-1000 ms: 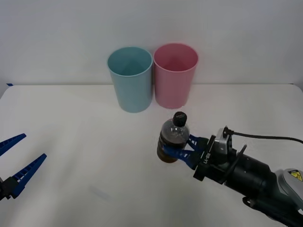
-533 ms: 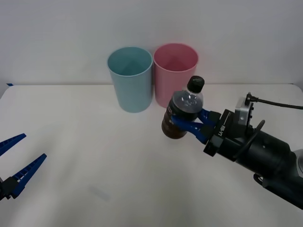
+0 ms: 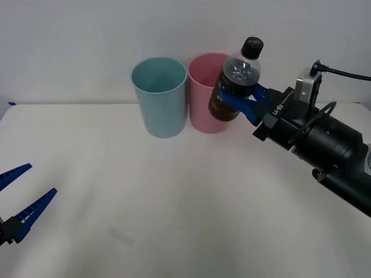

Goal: Grasp the object on the table and drop it into the matching bin: aluminum can to the light blue bin, PET bottle to the pink bin.

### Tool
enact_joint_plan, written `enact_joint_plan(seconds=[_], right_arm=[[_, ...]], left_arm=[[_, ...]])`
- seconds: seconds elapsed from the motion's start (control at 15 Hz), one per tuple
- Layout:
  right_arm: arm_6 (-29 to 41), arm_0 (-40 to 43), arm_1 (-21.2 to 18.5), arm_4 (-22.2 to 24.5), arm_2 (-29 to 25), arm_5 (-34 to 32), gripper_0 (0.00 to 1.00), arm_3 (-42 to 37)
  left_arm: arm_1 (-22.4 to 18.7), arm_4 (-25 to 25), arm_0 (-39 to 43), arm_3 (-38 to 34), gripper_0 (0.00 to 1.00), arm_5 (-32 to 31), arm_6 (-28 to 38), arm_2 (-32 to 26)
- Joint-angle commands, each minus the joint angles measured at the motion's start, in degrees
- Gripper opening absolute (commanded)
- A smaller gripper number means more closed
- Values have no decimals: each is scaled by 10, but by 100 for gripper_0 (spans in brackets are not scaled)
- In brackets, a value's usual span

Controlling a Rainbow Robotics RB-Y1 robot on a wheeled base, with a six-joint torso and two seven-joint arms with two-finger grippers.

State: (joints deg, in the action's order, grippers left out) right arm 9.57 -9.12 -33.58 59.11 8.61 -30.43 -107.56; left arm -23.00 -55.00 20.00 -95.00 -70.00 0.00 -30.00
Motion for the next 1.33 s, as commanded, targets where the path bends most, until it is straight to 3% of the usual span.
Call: enact_joint_plan(seconds=[0.07, 0.47, 1.13, 1.33], right_arm=[[3, -61, -6, 1, 0, 0, 0, 54], [8, -196, -4, 5, 18, -2, 0, 199], [0, -370, 81, 72, 30, 0, 0, 445], [-4, -389, 91, 82, 30, 13, 0, 477]], left_arm=[[0, 0, 0, 0, 100, 0, 0, 0], [0, 0, 0, 0, 100, 0, 0, 0], [0, 0, 0, 0, 100, 0, 0, 0], [0, 0, 0, 0, 100, 0, 0, 0]])
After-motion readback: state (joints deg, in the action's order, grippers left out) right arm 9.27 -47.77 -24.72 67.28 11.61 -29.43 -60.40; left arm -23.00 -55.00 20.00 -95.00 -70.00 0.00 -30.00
